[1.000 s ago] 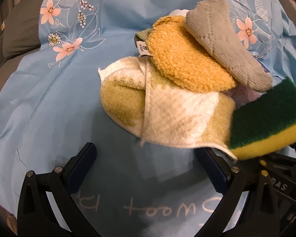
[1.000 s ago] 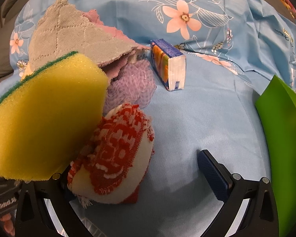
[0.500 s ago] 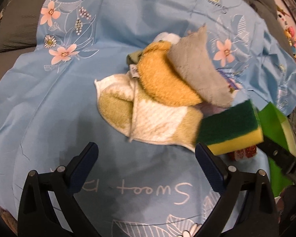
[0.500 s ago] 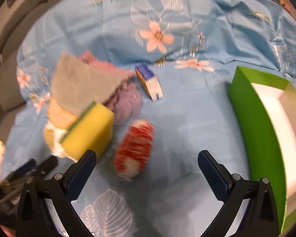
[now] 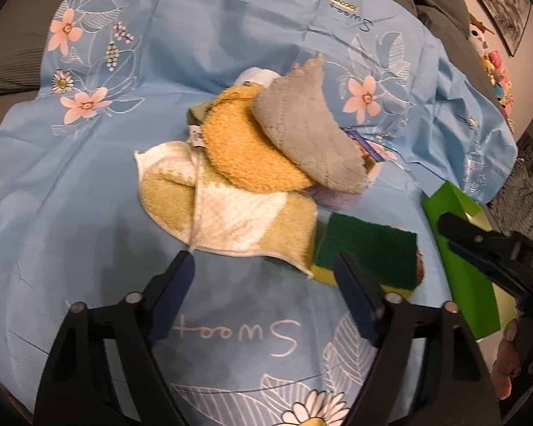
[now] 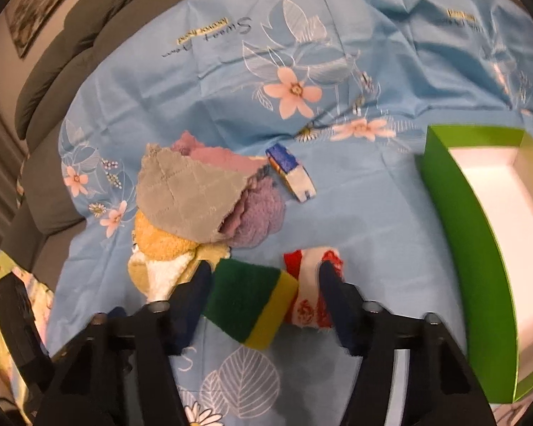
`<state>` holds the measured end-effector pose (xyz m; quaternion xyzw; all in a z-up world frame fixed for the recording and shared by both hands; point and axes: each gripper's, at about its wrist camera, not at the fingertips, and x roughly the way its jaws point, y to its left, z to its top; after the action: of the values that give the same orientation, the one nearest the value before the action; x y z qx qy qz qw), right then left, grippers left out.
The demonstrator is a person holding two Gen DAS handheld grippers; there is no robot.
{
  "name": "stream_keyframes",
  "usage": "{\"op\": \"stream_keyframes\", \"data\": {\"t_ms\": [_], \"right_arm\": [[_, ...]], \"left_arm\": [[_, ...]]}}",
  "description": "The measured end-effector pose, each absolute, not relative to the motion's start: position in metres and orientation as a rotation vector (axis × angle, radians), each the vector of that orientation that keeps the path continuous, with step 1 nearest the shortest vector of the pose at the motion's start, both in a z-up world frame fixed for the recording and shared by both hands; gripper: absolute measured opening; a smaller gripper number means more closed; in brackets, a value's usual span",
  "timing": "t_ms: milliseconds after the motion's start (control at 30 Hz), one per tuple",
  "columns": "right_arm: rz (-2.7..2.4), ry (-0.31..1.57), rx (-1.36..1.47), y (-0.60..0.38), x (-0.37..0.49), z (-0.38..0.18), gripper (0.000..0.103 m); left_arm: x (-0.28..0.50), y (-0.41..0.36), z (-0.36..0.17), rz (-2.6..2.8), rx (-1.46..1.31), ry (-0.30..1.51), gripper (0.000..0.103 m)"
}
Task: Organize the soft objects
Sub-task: 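Grasp the yellow-green sponge with the right gripper and lift it, then carry the sponge into the green box and open the right gripper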
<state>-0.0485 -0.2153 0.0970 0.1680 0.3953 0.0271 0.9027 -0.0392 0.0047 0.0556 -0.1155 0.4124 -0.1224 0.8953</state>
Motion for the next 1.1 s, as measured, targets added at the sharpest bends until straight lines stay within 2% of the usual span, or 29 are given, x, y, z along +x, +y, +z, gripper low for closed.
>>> {"op": "stream_keyframes", "data": {"t_ms": [133,600,667,900,1100], "right_arm": [[0.09,0.842,0.403,-0.216,-0.051,0.093,0.054],[0.084,0.991,0.468,-0.21,-0.022,0.052,0.054],[0.099,1.002,0.474,-0.21,-0.018,0.047,0.054],[0.122,0.977,0.518,-0.214,-0.018,0.045,0.054],[0.126,0.897,0.525,-0.223,-0.035,0.07,0.054]], "left_arm": [[-0.041,-0.003,0.057,-0.321,-0.238,0.855,0.064],[-0.025,-0.047,0.037,-0.535,-0.226,0.925,0.062],[-0.021,-0.052,0.034,-0.55,-0.218,0.936,0.059],[-0.02,-0.047,0.033,-0.56,-0.25,0.943,0.046],[-0.043,-0.056,0.064,-0.565,-0.186,0.849,0.046]]}}
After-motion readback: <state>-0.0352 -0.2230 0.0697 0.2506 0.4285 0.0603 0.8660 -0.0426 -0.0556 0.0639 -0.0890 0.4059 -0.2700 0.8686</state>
